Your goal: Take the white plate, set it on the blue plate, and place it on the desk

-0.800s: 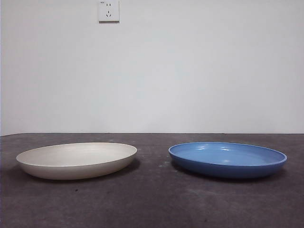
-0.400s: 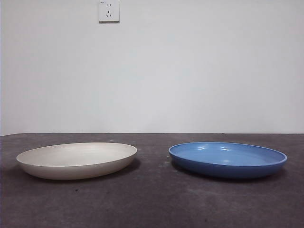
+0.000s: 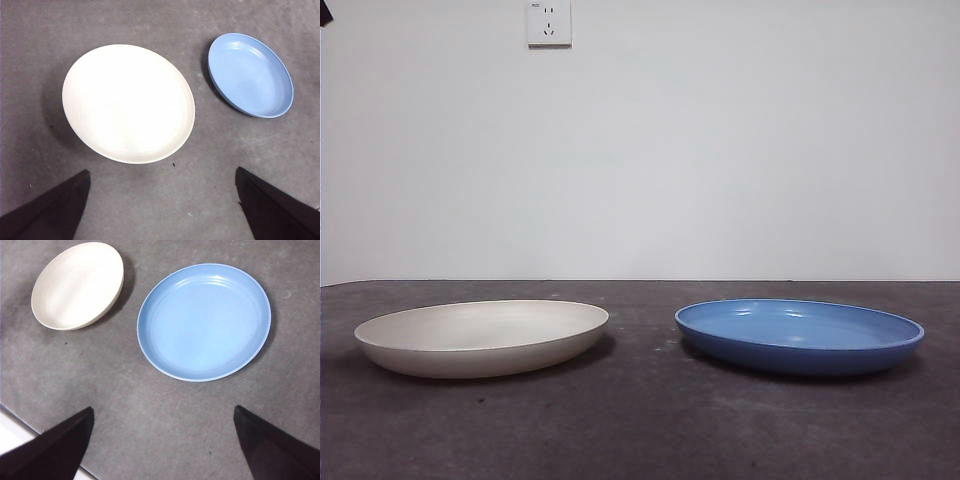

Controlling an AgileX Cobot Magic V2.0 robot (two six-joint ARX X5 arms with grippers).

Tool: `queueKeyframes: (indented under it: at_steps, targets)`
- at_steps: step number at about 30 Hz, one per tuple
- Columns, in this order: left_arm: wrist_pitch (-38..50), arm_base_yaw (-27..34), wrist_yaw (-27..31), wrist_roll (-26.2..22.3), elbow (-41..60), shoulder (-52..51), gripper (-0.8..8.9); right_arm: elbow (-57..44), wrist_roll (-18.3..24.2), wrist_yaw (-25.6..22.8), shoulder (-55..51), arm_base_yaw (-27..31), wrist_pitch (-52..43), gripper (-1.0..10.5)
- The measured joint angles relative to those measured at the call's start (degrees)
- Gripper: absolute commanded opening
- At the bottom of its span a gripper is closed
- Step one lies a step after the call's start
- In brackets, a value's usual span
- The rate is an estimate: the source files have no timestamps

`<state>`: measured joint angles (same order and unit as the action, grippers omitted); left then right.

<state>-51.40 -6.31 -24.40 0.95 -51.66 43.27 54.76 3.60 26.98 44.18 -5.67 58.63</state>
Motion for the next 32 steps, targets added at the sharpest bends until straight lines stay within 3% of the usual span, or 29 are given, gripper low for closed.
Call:
queueKeyframes:
  at_steps: [10, 17, 32]
  targets:
    - [8.9, 0.0, 0.9, 2.9, -0.7, 9.7, 4.67, 0.0, 0.0, 0.0, 0.0, 0.0, -0.2, 4.5]
    - [12.6, -0.1, 7.6, 3.7, -2.9, 21.6, 4.66, 0.0, 0.0, 0.0, 0.0, 0.0, -0.2, 4.5]
    - [21.9, -0.7, 12.6, 3.8, -7.0, 44.7, 4.63, 0.0, 0.0, 0.0, 0.0, 0.0, -0.2, 4.5]
